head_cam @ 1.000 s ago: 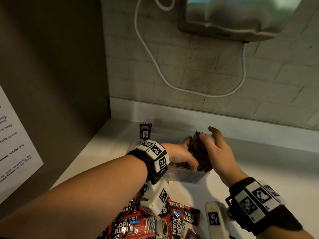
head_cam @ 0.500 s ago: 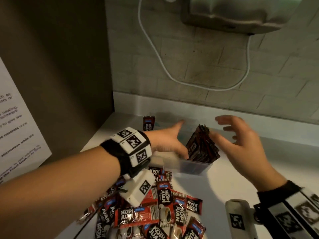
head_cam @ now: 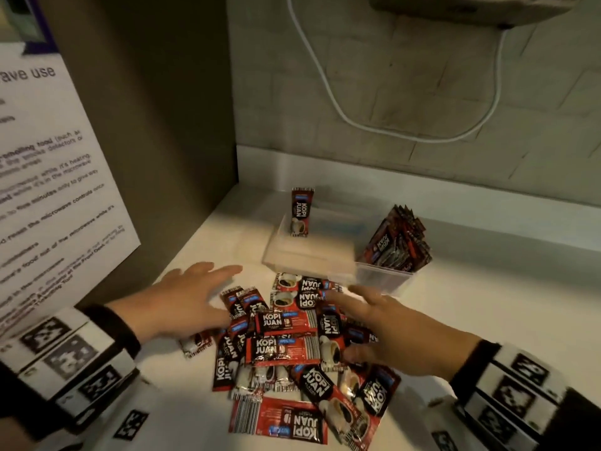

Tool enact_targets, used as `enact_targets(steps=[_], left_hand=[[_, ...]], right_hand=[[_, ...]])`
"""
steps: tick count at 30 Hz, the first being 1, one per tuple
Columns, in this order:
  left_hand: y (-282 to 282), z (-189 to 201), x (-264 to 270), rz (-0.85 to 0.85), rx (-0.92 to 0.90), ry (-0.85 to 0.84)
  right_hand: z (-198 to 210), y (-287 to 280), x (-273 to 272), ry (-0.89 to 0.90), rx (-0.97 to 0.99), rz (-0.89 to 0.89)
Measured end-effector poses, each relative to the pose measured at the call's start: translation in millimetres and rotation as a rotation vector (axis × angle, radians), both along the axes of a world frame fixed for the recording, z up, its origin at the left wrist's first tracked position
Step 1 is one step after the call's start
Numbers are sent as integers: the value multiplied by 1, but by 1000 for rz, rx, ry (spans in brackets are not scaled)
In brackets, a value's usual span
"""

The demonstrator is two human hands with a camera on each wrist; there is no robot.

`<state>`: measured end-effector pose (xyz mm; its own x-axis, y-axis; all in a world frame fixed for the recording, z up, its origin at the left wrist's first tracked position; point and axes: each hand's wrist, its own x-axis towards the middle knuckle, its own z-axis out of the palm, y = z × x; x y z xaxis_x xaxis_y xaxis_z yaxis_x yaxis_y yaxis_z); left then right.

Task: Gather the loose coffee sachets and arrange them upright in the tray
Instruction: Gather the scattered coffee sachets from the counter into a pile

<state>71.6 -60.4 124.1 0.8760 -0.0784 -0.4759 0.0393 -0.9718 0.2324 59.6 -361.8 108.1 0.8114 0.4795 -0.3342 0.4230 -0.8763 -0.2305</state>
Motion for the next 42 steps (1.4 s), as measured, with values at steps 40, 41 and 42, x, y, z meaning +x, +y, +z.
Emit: enact_targets(steps=[40, 41, 42], left_hand=[[-36, 6, 4, 72, -443, -206], [-40, 5, 0, 14, -425, -159], [-44, 4, -6, -51, -373, -126]], right_hand=[[1, 9, 5, 74, 35, -540], [2, 9, 6, 58, 32, -557], [2, 10, 7, 46, 35, -575]])
